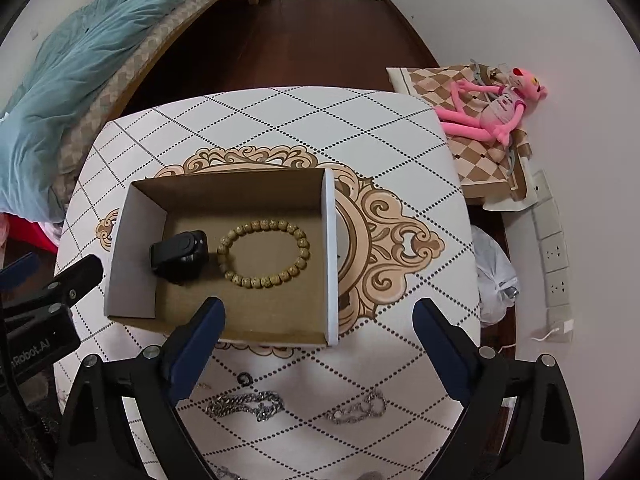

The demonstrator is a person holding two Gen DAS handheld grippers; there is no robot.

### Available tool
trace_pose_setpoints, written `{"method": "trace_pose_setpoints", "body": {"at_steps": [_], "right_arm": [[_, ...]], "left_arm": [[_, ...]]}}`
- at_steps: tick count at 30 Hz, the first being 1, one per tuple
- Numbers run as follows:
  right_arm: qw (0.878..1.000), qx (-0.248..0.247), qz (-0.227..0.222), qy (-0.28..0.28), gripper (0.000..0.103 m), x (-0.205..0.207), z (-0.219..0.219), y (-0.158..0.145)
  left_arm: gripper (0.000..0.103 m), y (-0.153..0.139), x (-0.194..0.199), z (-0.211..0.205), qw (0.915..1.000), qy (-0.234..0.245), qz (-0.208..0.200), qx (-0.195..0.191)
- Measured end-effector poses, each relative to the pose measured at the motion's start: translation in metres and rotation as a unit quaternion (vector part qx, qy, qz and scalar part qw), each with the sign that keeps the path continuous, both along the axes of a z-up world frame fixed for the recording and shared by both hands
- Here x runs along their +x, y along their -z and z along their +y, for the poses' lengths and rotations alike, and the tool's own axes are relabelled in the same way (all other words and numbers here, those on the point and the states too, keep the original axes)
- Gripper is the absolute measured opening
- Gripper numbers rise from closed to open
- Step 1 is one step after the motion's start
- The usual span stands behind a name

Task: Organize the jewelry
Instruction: 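Withdraw both tools up out of the box, then grasp the small silver chain earring with the left tool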

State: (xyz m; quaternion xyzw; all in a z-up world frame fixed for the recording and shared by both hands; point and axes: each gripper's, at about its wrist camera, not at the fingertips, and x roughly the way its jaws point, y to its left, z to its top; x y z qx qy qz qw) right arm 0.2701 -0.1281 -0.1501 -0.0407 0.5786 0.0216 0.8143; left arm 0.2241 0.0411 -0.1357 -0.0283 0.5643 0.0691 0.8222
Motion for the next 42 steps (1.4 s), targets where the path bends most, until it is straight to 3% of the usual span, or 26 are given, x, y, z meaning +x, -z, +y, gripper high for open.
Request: {"method": "trace_pose_setpoints", "body": {"at_steps": [12, 19, 28, 33, 42], "right_arm": [[0.998, 0.009, -0.065, 0.011, 0.096, -0.056, -0.008, -0.058], [0.995, 0.011, -0.102, 0.013, 0.096, -0.090, -0.012, -0.093], [0.991, 0.027, -0.129, 0.014, 0.096, -0.123, -0.014, -0.119], [0.993, 0.034, -0.108, 0.022, 0.096, -0.138, -0.018, -0.101], [0.996, 0.048, 0.023, 0.071, 0.096, -0.172, -0.049, 0.012]], "left_arm": [[0.100, -0.054, -0.053, -0.010, 0.9981, 0.009, -0.058, 0.023], [0.100, -0.079, -0.085, -0.011, 0.9967, 0.016, -0.079, 0.012], [0.100, -0.096, -0.113, -0.007, 0.9953, 0.012, -0.094, 0.019], [0.100, -0.077, -0.124, -0.005, 0.9963, 0.009, -0.082, 0.026], [0.100, 0.018, -0.155, -0.033, 0.9985, 0.040, 0.013, 0.035]]}}
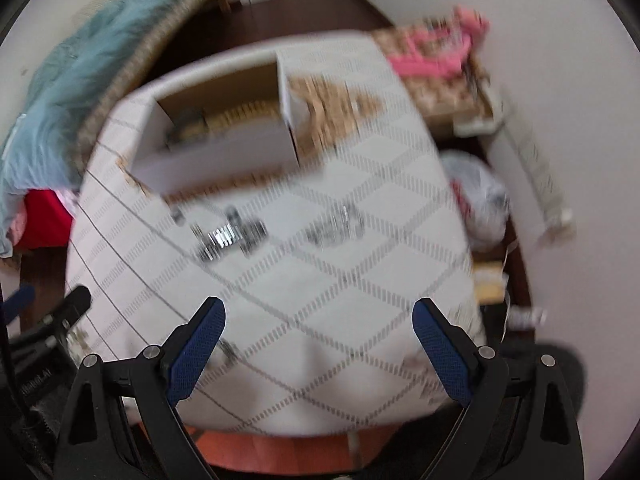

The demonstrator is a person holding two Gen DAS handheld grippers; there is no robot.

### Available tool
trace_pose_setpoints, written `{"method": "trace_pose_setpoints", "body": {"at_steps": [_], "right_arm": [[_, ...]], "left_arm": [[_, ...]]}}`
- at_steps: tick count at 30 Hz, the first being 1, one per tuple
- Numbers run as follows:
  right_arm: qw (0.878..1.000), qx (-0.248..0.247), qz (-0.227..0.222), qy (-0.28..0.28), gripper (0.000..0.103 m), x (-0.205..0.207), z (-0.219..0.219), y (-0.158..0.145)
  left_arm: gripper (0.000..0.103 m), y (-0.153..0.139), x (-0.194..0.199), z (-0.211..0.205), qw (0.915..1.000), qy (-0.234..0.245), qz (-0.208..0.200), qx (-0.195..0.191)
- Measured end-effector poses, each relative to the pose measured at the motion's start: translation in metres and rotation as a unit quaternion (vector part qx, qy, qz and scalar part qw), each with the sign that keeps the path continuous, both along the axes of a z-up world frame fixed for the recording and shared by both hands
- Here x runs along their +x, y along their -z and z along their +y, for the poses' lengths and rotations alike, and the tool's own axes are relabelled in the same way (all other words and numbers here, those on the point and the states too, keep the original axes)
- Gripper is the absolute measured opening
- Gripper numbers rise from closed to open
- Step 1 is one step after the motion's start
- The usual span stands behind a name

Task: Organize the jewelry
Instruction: 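Grasp the small silver chain earring with the left tool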

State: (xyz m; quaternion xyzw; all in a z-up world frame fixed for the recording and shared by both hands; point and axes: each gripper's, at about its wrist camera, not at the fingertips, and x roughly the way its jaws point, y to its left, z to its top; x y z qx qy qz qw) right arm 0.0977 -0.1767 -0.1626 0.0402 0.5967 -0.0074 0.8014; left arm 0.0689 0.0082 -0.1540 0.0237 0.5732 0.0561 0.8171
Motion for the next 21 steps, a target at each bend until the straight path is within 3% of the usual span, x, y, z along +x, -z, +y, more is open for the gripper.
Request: {"method": "trace_pose_setpoints", "body": {"at_steps": [4, 9, 15, 17, 21], "right_arm": [[0.999, 0.013, 0.029, 0.019, 0.093, -0.015, -0.016, 0.030], [0.999, 0.015, 0.032, 0.038, 0.093, -0.024, -0.030, 0.041], [0.998, 0.016, 0.029, 0.048, 0.093, -0.022, -0.041, 0.042], [0.998, 0.017, 0.032, 0.050, 0.093, -0.021, -0.042, 0.044], [0.998, 0.018, 0.035, 0.052, 0.093, -0.022, -0.041, 0.048]], "left_arm": [[0.099, 0.043, -0.016, -0.016, 0.9984, 0.025, 0.046, -0.020], [0.096, 0.067, -0.029, -0.037, 0.9959, 0.058, 0.058, -0.037], [0.064, 0.082, -0.032, -0.057, 0.9932, 0.088, 0.063, -0.043], [0.059, 0.082, -0.034, -0.060, 0.9930, 0.093, 0.055, -0.048], [0.029, 0.078, -0.037, -0.068, 0.9912, 0.112, 0.045, -0.056]]}}
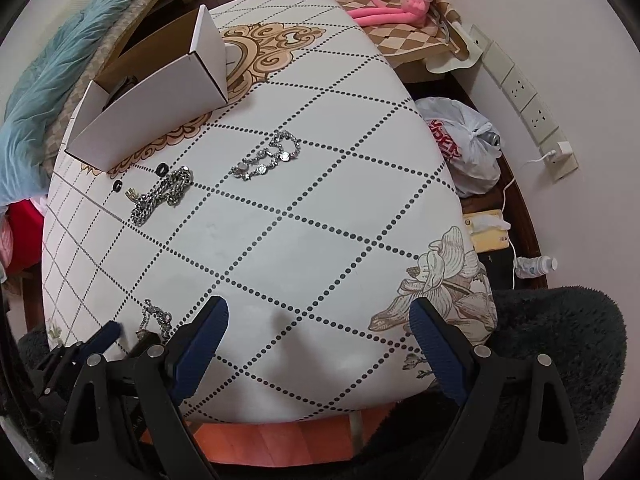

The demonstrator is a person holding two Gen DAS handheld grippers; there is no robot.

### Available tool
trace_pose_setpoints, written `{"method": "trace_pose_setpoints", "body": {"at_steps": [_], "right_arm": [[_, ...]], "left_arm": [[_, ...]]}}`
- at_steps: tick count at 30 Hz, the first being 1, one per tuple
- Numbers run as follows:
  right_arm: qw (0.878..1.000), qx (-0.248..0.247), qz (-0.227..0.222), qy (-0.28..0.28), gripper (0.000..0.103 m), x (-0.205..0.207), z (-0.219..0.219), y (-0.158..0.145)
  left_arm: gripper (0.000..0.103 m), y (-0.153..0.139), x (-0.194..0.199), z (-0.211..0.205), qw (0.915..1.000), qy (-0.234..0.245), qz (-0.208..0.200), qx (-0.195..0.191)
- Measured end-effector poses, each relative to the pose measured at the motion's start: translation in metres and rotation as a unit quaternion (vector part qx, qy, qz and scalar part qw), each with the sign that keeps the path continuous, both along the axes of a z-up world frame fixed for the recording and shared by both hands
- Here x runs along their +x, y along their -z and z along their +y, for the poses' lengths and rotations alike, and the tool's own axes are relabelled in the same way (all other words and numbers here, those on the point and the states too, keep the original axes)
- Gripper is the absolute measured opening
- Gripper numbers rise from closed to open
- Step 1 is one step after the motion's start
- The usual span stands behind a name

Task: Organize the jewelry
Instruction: 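Grasp the small silver chain earring with the left tool, then grasp the silver chain with the right tool while the left tool holds the earring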

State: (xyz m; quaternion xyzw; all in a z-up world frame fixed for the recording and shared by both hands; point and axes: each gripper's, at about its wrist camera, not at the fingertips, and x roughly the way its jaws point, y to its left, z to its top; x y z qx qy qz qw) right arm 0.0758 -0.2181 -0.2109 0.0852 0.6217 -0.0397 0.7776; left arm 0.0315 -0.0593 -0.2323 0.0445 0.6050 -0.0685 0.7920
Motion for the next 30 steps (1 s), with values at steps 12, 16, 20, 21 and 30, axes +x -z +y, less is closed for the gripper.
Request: {"method": "trace_pose_setpoints", "body": {"at_steps": [12, 16, 20, 21, 30], "right_arm": [[0.999, 0.037, -0.015, 0.001, 0.093, 0.007, 0.004, -0.008], [0.998, 0.063, -0.023, 0.004, 0.093, 0.017, 0.005, -0.012], [0.997, 0.078, -0.025, 0.012, 0.093, 0.028, 0.005, -0.013], [0.996, 0.081, -0.025, 0.013, 0.093, 0.029, 0.005, -0.013], [0.993, 0.112, -0.023, -0.011, 0.071, 0.074, 0.051, 0.005]], "left_arm": [[0.009, -0.025, 0.008, 0.031, 0.9979, -0.035, -0.028, -0.046], [0.009, -0.040, 0.022, 0.062, 0.9952, -0.068, -0.045, -0.053], [0.009, -0.046, 0.035, 0.092, 0.9922, -0.098, -0.052, -0.057], [0.009, -0.046, 0.039, 0.099, 0.9916, -0.103, -0.053, -0.056], [0.009, -0.043, 0.056, 0.115, 0.9909, -0.113, -0.056, -0.048]]}}
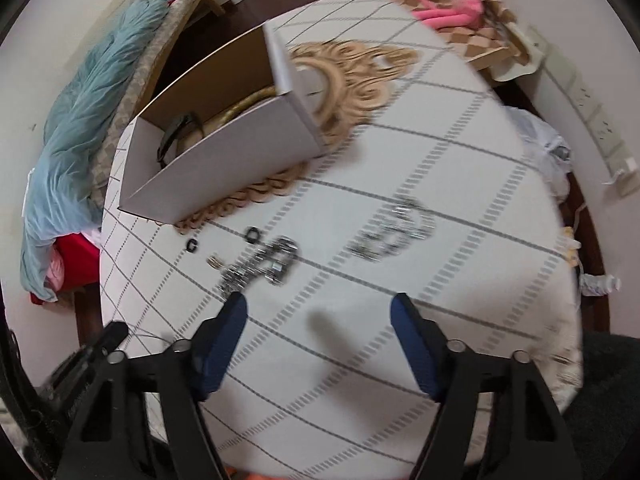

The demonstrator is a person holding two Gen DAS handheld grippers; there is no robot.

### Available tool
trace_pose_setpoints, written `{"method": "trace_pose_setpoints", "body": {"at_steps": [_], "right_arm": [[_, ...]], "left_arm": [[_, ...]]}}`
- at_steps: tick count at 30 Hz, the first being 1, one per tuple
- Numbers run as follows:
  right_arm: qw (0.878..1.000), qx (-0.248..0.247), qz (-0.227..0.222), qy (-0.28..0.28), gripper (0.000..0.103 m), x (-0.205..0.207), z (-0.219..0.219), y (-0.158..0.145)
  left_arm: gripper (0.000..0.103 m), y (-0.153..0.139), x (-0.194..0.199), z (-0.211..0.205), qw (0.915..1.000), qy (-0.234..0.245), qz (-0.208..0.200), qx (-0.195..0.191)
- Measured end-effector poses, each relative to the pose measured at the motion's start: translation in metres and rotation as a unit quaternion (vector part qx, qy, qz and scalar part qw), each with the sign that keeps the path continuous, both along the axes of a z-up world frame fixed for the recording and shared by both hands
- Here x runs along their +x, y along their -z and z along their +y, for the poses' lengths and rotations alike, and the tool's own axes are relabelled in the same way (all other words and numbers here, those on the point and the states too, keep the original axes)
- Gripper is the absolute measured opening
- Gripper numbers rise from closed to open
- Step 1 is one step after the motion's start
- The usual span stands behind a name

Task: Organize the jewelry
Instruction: 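Grasp the silver chain with the right tool while the left tool holds the earring, then carry both held items into the white box and open both tools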

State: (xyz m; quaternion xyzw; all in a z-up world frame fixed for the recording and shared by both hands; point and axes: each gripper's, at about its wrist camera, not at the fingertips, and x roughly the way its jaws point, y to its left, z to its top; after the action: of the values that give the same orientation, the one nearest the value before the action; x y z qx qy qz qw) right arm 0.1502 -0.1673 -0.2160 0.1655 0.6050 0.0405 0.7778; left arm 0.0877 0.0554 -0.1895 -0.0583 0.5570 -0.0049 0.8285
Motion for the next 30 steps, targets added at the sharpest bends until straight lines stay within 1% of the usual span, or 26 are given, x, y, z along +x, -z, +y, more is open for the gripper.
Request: {"method": "trace_pose_setpoints", "body": {"at_steps": [1, 4, 5, 6, 7, 8, 9, 10, 11, 12, 13, 14, 17, 20, 24, 26, 28, 29, 30], "right_arm": [[1.000, -0.002, 0.002, -0.002, 0.068, 0.007, 0.008, 0.004], [1.000, -0.023, 0.008, -0.001, 0.061, 0.020, 0.024, 0.017], [0.999, -0.034, 0.014, -0.004, 0.055, 0.023, 0.030, 0.022], [0.999, -0.046, 0.001, -0.006, 0.041, 0.023, 0.033, 0.020], [0.998, -0.054, 0.004, -0.013, 0.037, 0.024, 0.039, 0.022], [0.998, -0.068, -0.001, -0.013, 0.029, 0.024, 0.043, 0.021], [0.998, -0.068, -0.007, -0.011, 0.011, 0.025, 0.044, 0.021], [0.999, -0.046, -0.007, -0.011, 0.010, 0.026, 0.044, 0.022], [0.999, -0.046, -0.005, -0.010, 0.007, 0.027, 0.044, 0.022], [0.999, -0.050, -0.002, -0.013, 0.006, 0.028, 0.047, 0.023], [0.999, -0.044, -0.005, -0.015, 0.004, 0.026, 0.047, 0.022], [0.999, -0.039, -0.006, -0.015, 0.000, 0.023, 0.046, 0.021], [1.000, -0.013, -0.017, -0.011, 0.000, 0.010, 0.037, 0.011], [0.999, 0.006, -0.039, -0.008, 0.000, 0.000, 0.027, -0.005], [0.998, 0.025, -0.047, -0.013, 0.000, -0.001, 0.017, -0.021], [0.998, 0.043, -0.039, -0.017, 0.000, 0.009, 0.015, -0.016], [0.998, 0.042, -0.029, -0.022, 0.000, 0.024, 0.015, -0.010], [0.999, 0.030, -0.024, -0.028, 0.002, 0.030, 0.018, -0.006], [0.999, 0.015, -0.023, -0.039, 0.009, 0.036, 0.024, -0.002]], "left_arm": [[0.009, 0.001, 0.001, 0.000, 1.0000, -0.001, 0.000, 0.000], [0.009, 0.002, 0.005, 0.002, 1.0000, -0.003, 0.002, -0.005], [0.009, 0.002, 0.006, 0.002, 1.0000, -0.003, 0.002, -0.006], [0.009, 0.002, 0.007, 0.002, 1.0000, -0.003, 0.002, -0.006], [0.009, 0.002, 0.008, 0.003, 1.0000, -0.002, 0.002, -0.007], [0.009, 0.003, 0.009, 0.003, 1.0000, -0.002, 0.002, -0.008], [0.009, 0.003, 0.010, 0.004, 1.0000, -0.001, 0.002, -0.008], [0.009, 0.004, 0.011, 0.004, 1.0000, -0.001, 0.003, -0.008], [0.009, 0.004, 0.011, 0.004, 1.0000, -0.001, 0.003, -0.009], [0.009, 0.004, 0.011, 0.004, 1.0000, -0.001, 0.003, -0.009], [0.009, 0.003, 0.012, 0.004, 0.9999, 0.000, 0.003, -0.012], [0.009, 0.001, 0.012, 0.004, 0.9999, 0.000, 0.002, -0.014], [0.009, -0.009, 0.011, 0.002, 0.9997, 0.008, -0.007, -0.023], [0.009, -0.023, 0.011, -0.004, 0.9991, 0.019, -0.017, -0.033], [0.009, -0.042, 0.011, -0.011, 0.9981, 0.033, -0.033, -0.041], [0.009, -0.050, 0.013, -0.014, 0.9975, 0.037, -0.042, -0.042], [0.009, -0.053, 0.016, -0.015, 0.9975, 0.038, -0.048, -0.037], [0.009, -0.053, 0.017, -0.015, 0.9975, 0.037, -0.048, -0.035], [0.009, -0.053, 0.019, -0.014, 0.9977, 0.035, -0.048, -0.032]]}}
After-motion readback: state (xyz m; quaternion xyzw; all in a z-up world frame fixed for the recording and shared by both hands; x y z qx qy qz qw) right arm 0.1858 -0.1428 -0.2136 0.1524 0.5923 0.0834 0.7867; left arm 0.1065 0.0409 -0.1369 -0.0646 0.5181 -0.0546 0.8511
